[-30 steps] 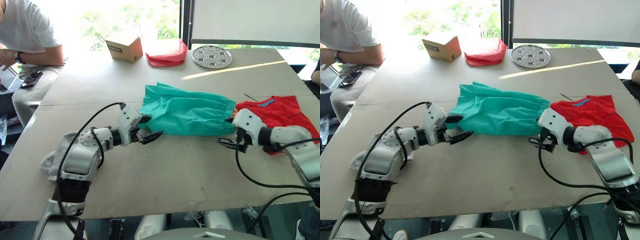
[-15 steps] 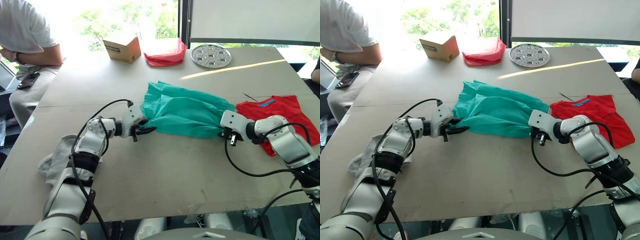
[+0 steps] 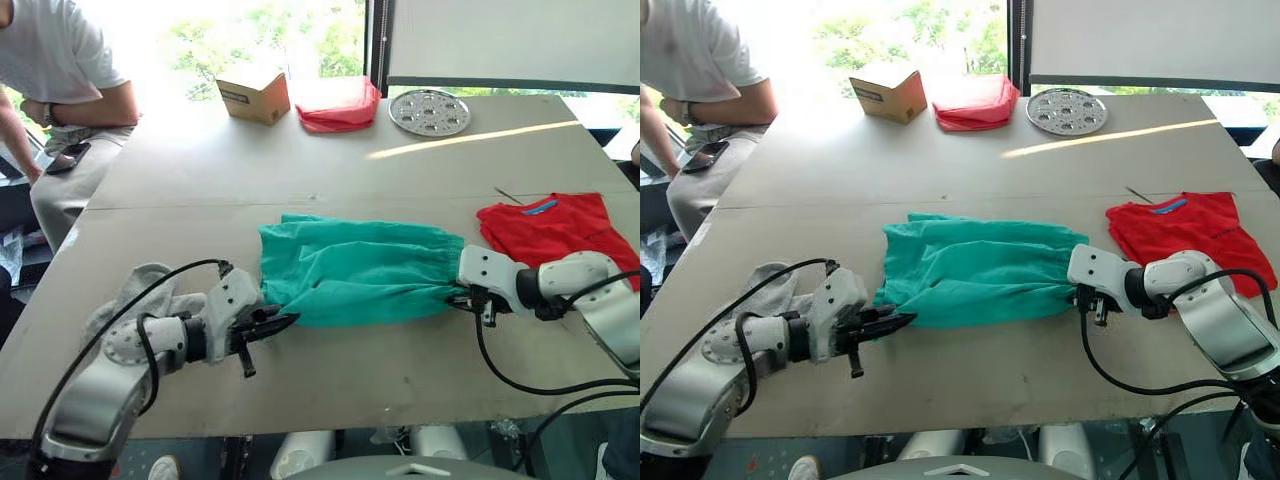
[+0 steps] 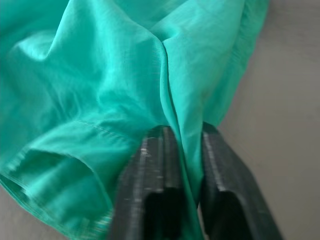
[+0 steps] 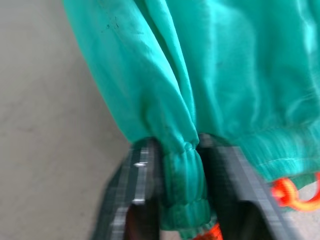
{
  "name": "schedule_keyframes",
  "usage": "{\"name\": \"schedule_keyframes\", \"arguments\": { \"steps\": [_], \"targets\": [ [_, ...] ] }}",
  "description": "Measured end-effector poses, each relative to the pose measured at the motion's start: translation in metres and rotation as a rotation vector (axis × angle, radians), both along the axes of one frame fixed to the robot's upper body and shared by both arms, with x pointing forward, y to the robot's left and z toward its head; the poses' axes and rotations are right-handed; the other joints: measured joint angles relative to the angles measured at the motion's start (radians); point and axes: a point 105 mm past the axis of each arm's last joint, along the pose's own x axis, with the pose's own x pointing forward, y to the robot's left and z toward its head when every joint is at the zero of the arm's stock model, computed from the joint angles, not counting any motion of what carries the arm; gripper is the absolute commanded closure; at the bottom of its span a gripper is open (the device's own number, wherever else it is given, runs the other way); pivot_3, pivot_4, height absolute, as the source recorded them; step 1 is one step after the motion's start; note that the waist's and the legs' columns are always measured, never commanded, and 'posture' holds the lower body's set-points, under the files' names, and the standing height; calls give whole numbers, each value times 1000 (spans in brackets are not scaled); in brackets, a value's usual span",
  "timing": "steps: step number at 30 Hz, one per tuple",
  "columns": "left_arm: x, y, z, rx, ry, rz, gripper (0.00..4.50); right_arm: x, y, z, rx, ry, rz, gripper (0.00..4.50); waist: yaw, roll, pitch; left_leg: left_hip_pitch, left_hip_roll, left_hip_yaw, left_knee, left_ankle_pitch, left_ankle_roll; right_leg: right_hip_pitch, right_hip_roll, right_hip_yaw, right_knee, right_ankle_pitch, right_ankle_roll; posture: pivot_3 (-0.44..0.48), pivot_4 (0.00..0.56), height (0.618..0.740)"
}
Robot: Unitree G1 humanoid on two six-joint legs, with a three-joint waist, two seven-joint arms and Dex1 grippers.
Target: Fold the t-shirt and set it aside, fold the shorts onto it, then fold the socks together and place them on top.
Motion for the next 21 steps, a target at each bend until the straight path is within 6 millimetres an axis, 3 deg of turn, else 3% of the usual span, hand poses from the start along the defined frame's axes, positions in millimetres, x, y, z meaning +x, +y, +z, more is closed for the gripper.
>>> {"name": "schedule_keyframes", "arguments": {
  "steps": [4, 5, 7, 9, 14, 18, 21],
  "targets": [
    [4, 1, 2, -74, 1, 79, 664, -3, -15, 3, 35, -1, -92, 186, 4, 1, 1, -2, 0, 0, 0, 0, -1, -1, 0, 0, 0, 0, 0, 0, 150, 740],
    [4, 3, 5, -97, 4, 90, 194, -3, -18, 8, 58, -11, -126, 0, 3, 1, 1, -2, 1, -1, -1, 0, -1, -2, 0, 0, 0, 0, 0, 0, 150, 740],
    [3, 6, 17, -181, 29, 94, 194, -8, -27, 21, 174, 10, -243, 0, 3, 1, 1, -2, 1, -3, -1, 0, -1, -2, 0, 0, 0, 0, 0, 0, 150, 740],
    [-4, 7, 33, -248, 52, 45, 194, -28, -32, 28, 364, 103, -373, 0, 7, 0, 0, -2, 1, -7, -2, -1, -1, -1, 1, -2, 0, 0, -1, 0, 150, 740],
    [-16, -5, 52, -260, 83, -104, 194, -60, -19, 29, 710, 298, -517, 0, 3, 1, 1, -1, 1, -3, -2, -1, -1, 0, 1, -2, 0, 0, -1, 0, 150, 740],
    [-20, -12, 64, -239, 70, -194, 84, -72, -3, 15, 898, 417, -647, 0, -4, 3, 1, 1, 1, -1, -3, -1, -1, -1, 2, 1, 1, -2, -3, 0, 150, 740],
    [-22, -15, 68, -222, 72, -238, 84, -64, 8, -3, 1020, 425, -831, 0, -5, 4, 1, 1, 2, -1, -5, -1, -1, -2, 3, 1, 1, -2, -3, 0, 150, 740]
  ]
}}
